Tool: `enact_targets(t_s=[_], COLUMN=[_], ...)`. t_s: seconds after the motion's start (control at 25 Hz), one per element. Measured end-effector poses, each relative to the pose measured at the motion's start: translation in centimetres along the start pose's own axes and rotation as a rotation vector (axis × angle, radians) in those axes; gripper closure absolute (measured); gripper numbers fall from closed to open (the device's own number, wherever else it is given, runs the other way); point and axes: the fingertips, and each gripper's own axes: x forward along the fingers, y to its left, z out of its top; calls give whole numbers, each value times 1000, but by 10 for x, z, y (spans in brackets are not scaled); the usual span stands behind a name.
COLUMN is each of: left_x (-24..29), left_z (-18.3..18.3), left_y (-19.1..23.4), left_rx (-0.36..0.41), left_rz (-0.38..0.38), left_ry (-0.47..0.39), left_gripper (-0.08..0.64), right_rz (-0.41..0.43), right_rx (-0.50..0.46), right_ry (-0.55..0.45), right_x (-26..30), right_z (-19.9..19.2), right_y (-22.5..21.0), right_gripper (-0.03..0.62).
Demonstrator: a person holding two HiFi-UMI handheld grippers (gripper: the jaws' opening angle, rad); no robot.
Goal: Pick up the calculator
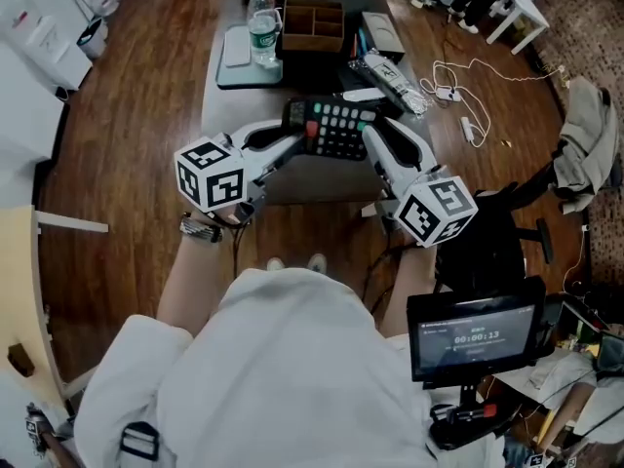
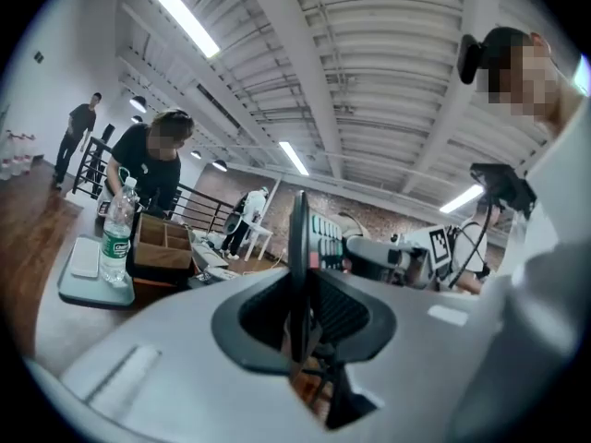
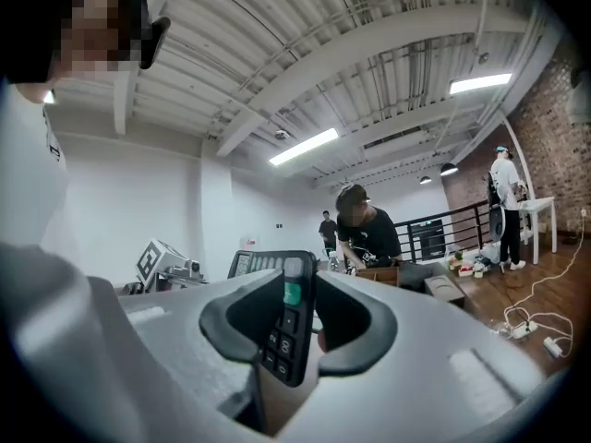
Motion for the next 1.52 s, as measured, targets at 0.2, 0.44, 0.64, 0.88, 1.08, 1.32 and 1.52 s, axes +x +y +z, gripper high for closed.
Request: enact_targets(t_s=[0.2, 0.44, 0.64, 0.88, 1.08, 1.32, 1.52], left_x=[3, 2, -4, -3, -10, -25, -39], left_z=[5, 9, 15, 11, 3, 6, 8], left_y=[-10, -17, -22, -23, -21, -12, -17], left_rx=[97, 192, 287, 287, 280, 277, 303], left_rz=[41, 61, 80, 99, 96, 96, 83], left_ry=[-32, -76, -108, -97, -90, -90, -100], left_gripper=[485, 486, 486, 486, 486, 486, 485], right_rz=[40, 73, 98, 83, 73, 64, 48], right_rx=[-61, -102, -135, -128, -133, -140, -149], right_ry=[-20, -43, -60, -39, -27, -28, -47], right_x=[-5, -10, -11, -11, -10, 3, 0], right_z=[13, 17, 17, 11, 4, 3, 4], right_y=[3, 4, 9, 7, 14, 27, 42], right_gripper=[482, 482, 482, 482, 482, 482, 482])
